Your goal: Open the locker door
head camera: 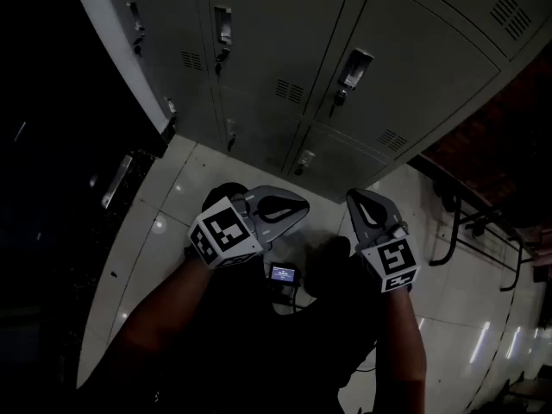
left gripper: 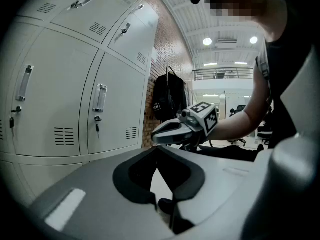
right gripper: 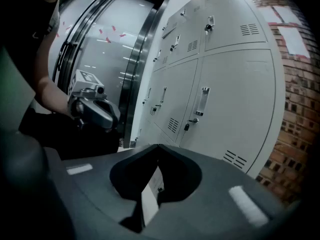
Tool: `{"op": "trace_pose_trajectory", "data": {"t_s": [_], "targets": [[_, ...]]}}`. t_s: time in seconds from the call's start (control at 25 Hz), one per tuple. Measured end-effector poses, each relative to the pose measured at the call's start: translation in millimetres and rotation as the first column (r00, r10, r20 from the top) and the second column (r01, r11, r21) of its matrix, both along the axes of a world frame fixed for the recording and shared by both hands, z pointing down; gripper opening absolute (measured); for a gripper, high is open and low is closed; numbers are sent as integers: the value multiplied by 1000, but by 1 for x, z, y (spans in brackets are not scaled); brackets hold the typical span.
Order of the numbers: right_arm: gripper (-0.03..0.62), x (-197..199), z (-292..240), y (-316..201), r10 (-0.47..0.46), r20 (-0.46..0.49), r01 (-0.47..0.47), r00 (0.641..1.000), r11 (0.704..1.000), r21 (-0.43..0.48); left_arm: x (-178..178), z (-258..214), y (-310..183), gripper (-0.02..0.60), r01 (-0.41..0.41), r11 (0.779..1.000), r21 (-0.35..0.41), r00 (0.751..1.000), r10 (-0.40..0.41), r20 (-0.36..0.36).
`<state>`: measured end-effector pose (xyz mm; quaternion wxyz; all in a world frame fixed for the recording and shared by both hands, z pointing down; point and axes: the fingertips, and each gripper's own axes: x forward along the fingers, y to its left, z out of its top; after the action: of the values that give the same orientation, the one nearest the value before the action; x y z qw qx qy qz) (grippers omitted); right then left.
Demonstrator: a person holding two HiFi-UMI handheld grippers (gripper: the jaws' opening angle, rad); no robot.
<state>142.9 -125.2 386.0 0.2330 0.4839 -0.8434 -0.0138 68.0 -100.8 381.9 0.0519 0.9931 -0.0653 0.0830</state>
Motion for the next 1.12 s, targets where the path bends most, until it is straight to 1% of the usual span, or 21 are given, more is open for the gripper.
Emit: {"op": "trace_pose_trajectory", "data": {"t_s": [0.12,0.16,0.24,0.32,0.48,0.56,0.64,0.68,0.84,1.0,1.12], "targets": [[3,-2,-6,-27,11,-68,-9,998,1000,20,-2,-1,-1,12,-6,1000,2,1000,6,-7],[3,-3,-8,-35,11,-81,-9,997,1000,25,-2,-2,-1,12,-8,1000,2,1000,8,-8],[23,-4,-12,-52,10,-96,-7,995,1000,29,-2,-3,-1,12,-11,1000,6,1000,11,-12],[23,-4,-13,-67,15,-127,-11,992,999,31,-3,-5,-1,12,-11,1000,10,1000,12,-20],[23,-2,-9,-96,42,-225,-35,973,999,35,-3,-7,-1,12,-10,1000,11,1000,11,-29],[23,0,-8,-110,63,-284,-53,957,998,46,-3,-8,0,12,-13,1000,9,999,13,-35],[33,3,-8,-125,87,-363,-68,928,996,66,-2,-8,0,12,-13,1000,6,999,14,-40],[44,4,-8,-133,100,-408,-75,908,994,79,-3,-7,-1,12,-12,1000,2,999,12,-40],[54,9,-13,-160,151,-563,-88,813,987,137,-4,-7,-1,12,-7,1000,-6,999,7,-34],[64,6,-19,-179,155,-668,-48,728,983,176,-4,-10,-1,12,-11,1000,-1,999,11,-47],[76,5,-19,-187,155,-739,-18,655,982,190,-5,-11,-1,11,-9,1000,-5,999,9,-51]]}}
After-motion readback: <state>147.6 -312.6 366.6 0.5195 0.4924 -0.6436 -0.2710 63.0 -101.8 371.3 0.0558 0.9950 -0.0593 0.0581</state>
